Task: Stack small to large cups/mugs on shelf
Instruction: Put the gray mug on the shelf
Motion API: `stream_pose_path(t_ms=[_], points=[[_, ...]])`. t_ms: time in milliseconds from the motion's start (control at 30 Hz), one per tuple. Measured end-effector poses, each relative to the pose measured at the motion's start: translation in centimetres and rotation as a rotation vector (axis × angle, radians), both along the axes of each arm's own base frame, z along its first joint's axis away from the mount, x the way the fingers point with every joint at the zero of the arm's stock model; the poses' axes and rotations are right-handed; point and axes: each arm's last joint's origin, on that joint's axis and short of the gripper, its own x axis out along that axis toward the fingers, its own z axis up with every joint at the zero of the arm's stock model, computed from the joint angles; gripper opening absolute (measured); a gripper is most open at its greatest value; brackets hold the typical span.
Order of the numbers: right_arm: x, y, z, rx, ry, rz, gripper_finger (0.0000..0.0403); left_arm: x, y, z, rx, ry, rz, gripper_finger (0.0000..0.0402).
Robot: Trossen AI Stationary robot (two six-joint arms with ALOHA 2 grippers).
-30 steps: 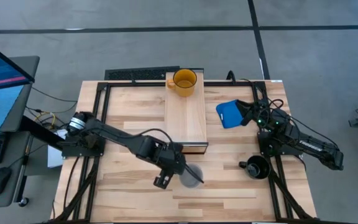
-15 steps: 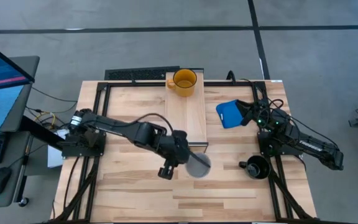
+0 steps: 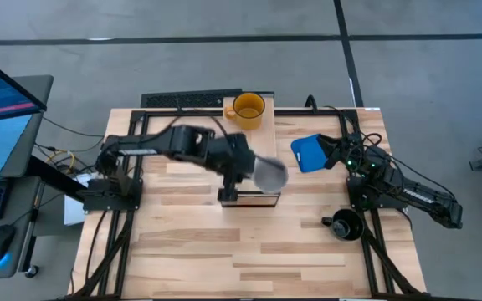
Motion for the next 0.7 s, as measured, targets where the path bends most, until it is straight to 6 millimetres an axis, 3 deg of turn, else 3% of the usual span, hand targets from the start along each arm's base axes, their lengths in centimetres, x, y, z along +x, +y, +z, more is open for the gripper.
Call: stream_pose_path(t_ms=[367, 700], points=[[0.0, 0.0, 0.0, -0.005, 0.004, 0.000, 0.0128, -1.6, 7.8, 0.0, -0.003, 0.126, 0.141, 0.0045], [0.0, 0.0, 0.0, -0.007, 0.006, 0.000, 0.0128, -2.4, 12.1, -0.6, -0.037, 0.148, 0.137, 0.0045]])
